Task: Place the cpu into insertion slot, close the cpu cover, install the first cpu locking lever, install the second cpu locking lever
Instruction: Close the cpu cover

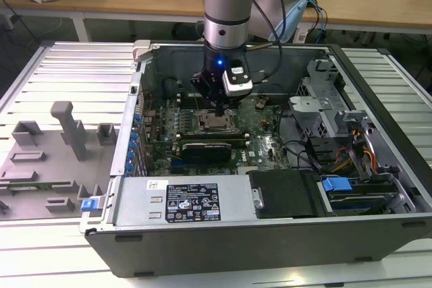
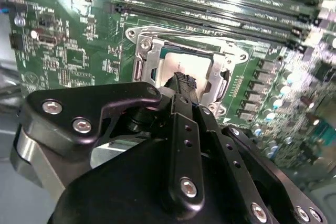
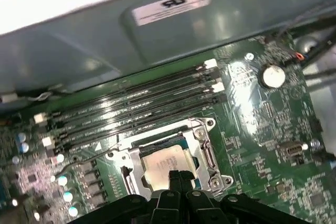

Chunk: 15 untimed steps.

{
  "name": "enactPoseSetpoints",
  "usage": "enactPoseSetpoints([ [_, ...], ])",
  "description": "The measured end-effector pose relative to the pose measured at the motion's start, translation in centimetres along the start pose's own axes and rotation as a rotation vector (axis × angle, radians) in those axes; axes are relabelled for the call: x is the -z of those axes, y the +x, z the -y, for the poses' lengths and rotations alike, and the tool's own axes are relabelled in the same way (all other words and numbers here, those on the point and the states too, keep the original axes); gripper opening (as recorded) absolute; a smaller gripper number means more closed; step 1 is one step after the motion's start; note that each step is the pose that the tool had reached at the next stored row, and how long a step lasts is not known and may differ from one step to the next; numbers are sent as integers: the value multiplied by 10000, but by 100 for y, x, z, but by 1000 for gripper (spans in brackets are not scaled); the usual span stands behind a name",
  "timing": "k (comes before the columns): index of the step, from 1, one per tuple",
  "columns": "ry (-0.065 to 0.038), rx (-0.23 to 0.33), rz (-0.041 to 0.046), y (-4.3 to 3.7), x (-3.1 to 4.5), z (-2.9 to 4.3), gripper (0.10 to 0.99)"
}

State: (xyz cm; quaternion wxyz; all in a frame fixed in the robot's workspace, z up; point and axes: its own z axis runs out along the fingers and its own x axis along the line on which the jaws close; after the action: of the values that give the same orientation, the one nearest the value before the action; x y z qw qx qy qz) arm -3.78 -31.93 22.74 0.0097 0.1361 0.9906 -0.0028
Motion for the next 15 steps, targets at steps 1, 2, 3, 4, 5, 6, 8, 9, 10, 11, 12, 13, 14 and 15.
enactPoseSetpoints([
  [1, 3, 530, 7, 0, -4, 0, 106],
  [2, 0, 813, 8, 0, -7, 0, 106],
  [3, -2, 1019, 9, 0, -10, 0, 106],
  [4, -5, 1200, 11, 0, -12, 0, 106],
  [5, -9, 1483, 12, 0, -16, 0, 106],
  [6, -11, 1662, 13, 0, -18, 0, 106],
  [8, -19, 2142, 14, 1, -25, 0, 106],
  [9, -24, 2343, 16, 1, -29, 0, 106],
  [10, -26, 2505, 17, 1, -32, 0, 106],
  [11, -24, 2753, 17, 1, -36, 0, 106],
  [12, -18, 2877, 19, 2, -37, 1, 106],
  [13, -16, 2935, 22, 5, -41, 12, 106],
  [14, -16, 2953, 25, 5, -43, 33, 106],
  [15, -15, 2963, 29, 4, -45, 52, 106],
])
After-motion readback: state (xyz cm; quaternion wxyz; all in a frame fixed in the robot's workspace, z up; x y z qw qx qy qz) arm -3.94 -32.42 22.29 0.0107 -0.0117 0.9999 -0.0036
